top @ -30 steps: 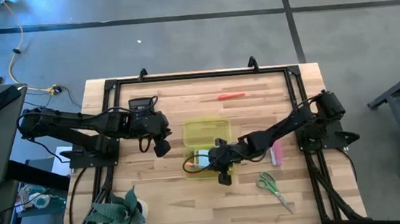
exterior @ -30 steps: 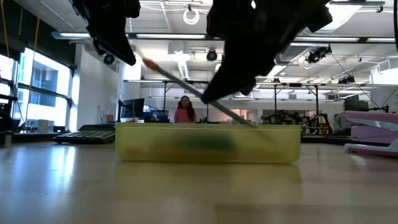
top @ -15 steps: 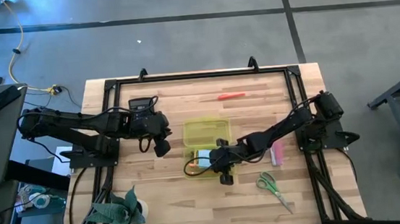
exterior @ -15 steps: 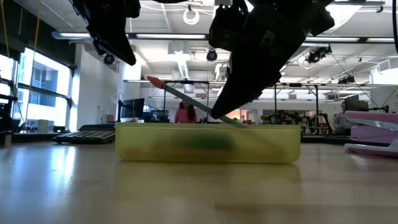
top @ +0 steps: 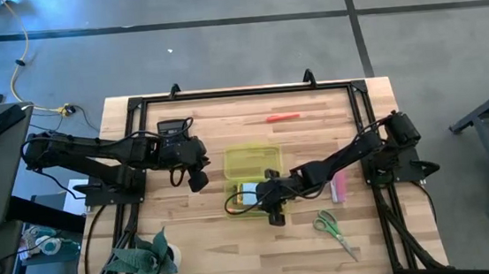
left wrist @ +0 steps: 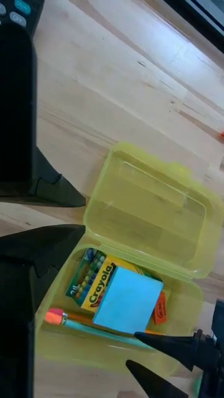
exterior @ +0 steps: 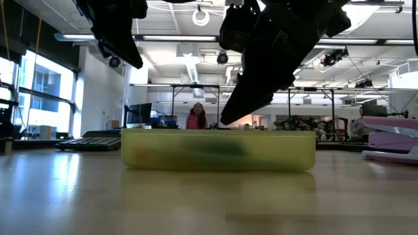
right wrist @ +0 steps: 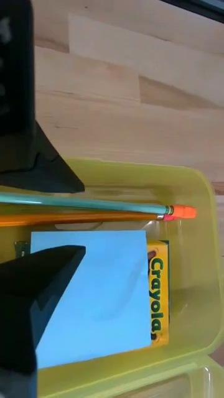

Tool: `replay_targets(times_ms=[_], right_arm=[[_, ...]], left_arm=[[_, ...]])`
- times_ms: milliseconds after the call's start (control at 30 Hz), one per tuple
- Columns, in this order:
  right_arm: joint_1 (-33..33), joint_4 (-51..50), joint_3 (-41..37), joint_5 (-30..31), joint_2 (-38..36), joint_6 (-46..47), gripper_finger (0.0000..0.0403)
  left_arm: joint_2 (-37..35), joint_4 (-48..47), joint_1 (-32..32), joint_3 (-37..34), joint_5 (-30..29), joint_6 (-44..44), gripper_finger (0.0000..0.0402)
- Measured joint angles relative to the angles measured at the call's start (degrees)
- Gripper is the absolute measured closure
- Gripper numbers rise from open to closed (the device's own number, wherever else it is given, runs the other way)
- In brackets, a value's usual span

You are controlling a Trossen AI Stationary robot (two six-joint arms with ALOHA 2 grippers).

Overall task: Pack school essentials
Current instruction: Put the green scissors into the yellow supply box

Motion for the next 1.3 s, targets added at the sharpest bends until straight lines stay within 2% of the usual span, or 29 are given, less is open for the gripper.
replay_targets(times_ms=[267, 667, 867, 1067, 1300], right_arm=[[-0.5, -4.0, 0.0, 1.05, -4.81, -0.44, 0.0258], [-0.31, -15.92, -0.02, 12.02, -16.26, -1.64, 0.0258], [0.18, -20.74, -0.02, 15.45, -22.35, 0.57, 0.0258], [2.44, -27.27, -0.02, 15.74, -26.07, 7.6, 0.0258], [8.09, -35.77, -0.02, 11.7, -26.19, 26.37, 0.0258]], left_arm=[[0.0, 0.02, 0.02, 0.0, 0.0, 0.02, 0.0355], [0.0, 0.17, 0.02, 0.0, -0.31, 1.7, 0.0355], [0.0, 0.26, 0.01, 0.0, -4.91, 3.05, 0.0355], [0.0, 0.11, 0.02, 0.0, -6.03, 3.06, 0.0351], [0.67, 0.02, 0.02, -0.07, -3.26, 3.06, 0.0331]])
